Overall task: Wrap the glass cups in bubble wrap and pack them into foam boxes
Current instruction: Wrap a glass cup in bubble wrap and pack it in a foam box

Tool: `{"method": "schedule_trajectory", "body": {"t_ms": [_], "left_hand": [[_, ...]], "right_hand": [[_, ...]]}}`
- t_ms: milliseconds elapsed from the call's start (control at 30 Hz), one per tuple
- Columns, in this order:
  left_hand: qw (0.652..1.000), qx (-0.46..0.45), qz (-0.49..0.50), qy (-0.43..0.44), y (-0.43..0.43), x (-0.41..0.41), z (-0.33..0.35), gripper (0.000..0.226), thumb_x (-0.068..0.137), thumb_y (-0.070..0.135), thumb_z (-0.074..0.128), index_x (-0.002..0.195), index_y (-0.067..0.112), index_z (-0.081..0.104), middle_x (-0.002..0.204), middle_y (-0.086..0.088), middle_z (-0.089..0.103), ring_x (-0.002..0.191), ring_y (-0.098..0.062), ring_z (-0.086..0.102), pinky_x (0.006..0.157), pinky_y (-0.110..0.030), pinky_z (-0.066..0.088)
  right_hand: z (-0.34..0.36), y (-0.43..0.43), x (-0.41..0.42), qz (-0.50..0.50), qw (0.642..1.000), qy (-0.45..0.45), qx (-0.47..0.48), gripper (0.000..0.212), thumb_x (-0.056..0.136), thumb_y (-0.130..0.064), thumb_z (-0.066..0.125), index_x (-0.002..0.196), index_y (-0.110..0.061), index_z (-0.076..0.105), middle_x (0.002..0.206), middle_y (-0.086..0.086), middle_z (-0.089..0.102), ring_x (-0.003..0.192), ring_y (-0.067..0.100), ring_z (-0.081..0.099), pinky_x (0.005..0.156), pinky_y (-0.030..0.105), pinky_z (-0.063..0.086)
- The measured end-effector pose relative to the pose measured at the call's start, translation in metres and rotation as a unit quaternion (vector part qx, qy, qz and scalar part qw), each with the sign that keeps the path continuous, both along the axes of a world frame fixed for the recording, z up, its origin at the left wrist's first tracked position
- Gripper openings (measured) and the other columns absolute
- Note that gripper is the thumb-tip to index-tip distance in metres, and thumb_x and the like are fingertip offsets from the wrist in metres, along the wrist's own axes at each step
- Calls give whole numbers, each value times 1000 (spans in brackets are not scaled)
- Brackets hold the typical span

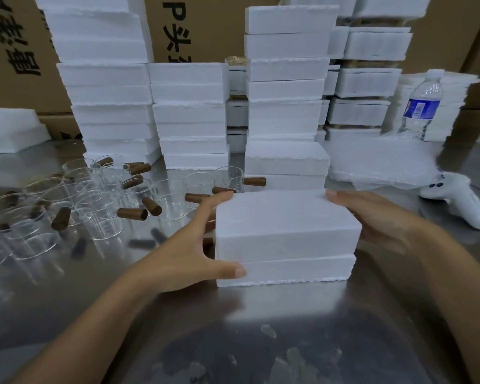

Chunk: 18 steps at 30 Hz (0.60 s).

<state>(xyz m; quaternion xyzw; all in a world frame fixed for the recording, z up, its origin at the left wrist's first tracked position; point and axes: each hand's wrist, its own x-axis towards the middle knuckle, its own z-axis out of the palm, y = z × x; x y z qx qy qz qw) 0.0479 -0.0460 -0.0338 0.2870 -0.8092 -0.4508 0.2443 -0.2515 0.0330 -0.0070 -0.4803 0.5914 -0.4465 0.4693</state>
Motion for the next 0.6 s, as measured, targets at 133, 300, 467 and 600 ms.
{"method": "schedule_trajectory", "body": {"t_ms": [133, 300, 467, 600], "left_hand": [[1000, -13, 19, 10, -1, 2, -2, 100, 48, 47, 85, 123, 69, 23, 119, 42, 44, 107, 21, 47, 85, -9, 46], [997, -38, 36, 51, -1, 6, -2, 94, 49, 41, 86, 122, 63, 32, 114, 38, 49, 106, 18, 49, 75, -7, 49], [986, -90, 93, 105, 1, 11, 5, 98, 48, 42, 87, 127, 60, 30, 117, 43, 43, 109, 20, 42, 75, -3, 46], [981, -127, 106, 104, 3, 9, 7, 102, 46, 48, 85, 130, 59, 27, 121, 44, 38, 112, 19, 41, 77, -9, 49]], "right_hand": [[0, 1, 0, 22, 999, -42, 10, 71, 50, -73, 75, 107, -30, 70, 120, 2, 67, 115, 24, 60, 102, 46, 42], [1, 4, 7, 48, 998, -39, 27, 72, 42, -71, 80, 99, -28, 75, 111, 1, 70, 99, 16, 66, 88, 35, 49], [7, 3, 21, 43, 987, -152, 11, 67, 63, -59, 67, 121, -24, 62, 125, 10, 63, 111, 27, 61, 88, 42, 50], [15, 5, 34, 73, 975, -211, 7, 73, 46, -52, 88, 111, -28, 68, 116, 8, 67, 105, 30, 65, 82, 51, 55]]}}
